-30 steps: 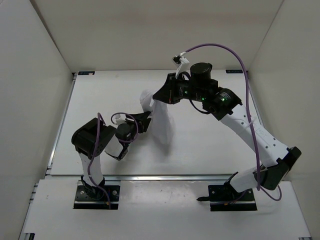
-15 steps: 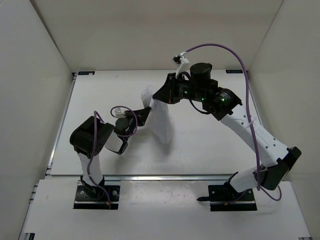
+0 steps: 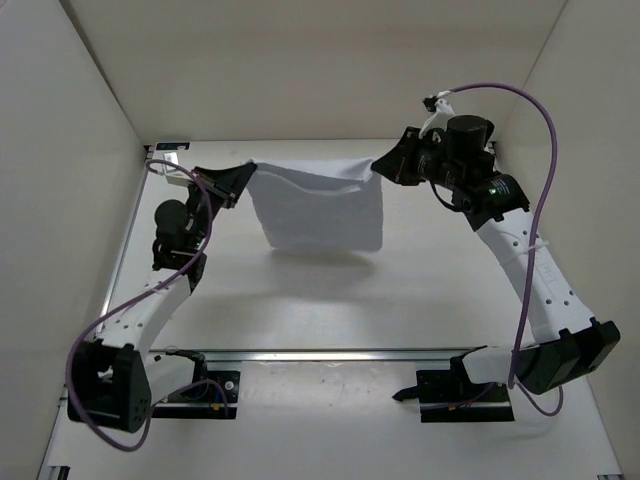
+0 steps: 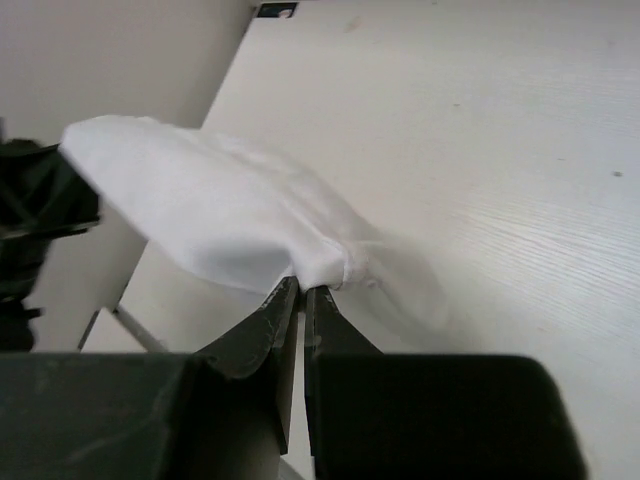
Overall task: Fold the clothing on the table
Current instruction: Flatten the skirt out
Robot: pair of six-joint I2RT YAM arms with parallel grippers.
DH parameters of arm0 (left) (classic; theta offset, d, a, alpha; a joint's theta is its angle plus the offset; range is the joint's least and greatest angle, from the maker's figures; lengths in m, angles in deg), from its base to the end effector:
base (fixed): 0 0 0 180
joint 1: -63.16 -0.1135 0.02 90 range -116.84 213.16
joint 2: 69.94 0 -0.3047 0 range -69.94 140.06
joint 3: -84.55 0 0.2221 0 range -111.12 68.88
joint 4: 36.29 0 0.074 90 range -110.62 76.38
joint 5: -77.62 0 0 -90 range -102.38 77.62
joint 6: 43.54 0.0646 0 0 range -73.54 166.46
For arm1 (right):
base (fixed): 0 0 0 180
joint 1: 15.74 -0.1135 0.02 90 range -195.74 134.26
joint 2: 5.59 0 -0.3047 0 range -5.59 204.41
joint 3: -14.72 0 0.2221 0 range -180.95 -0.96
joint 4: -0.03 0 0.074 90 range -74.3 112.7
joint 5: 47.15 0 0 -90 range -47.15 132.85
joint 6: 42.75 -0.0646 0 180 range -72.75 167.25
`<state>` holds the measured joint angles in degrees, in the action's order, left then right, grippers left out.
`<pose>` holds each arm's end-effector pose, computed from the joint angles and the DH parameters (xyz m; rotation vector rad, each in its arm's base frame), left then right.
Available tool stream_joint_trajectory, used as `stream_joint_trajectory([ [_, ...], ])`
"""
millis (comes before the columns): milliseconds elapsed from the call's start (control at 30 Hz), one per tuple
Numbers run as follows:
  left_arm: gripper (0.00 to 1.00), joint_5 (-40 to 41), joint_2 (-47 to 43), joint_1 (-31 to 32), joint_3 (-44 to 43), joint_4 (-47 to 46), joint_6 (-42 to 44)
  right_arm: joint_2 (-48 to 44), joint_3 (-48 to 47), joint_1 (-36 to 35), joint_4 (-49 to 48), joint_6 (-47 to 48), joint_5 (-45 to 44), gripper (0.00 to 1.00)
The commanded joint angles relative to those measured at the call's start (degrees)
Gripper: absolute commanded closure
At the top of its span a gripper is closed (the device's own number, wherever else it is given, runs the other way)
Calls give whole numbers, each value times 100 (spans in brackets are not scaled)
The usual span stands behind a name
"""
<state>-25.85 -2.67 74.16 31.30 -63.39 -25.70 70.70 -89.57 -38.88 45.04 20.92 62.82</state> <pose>0.2435 -0.0627 0.3717 -0.5606 1.3791 -1.3604 0.2421 0.1275 0.4744 -0.1983 1.9433 0.9094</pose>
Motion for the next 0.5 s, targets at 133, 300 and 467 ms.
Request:
stream_joint_trajectory([
  [133, 100, -972, -460, 6, -696, 3439, 1889, -211, 414, 643, -253, 444, 490, 100],
  [300, 100, -1333, -345, 157, -1242, 4986, 2759, -457, 1179, 662, -692, 330, 509, 100],
  [467, 100, -1622, -74, -36, -1548, 5340, 3058, -484, 1919, 1187, -1027, 216, 955, 100],
])
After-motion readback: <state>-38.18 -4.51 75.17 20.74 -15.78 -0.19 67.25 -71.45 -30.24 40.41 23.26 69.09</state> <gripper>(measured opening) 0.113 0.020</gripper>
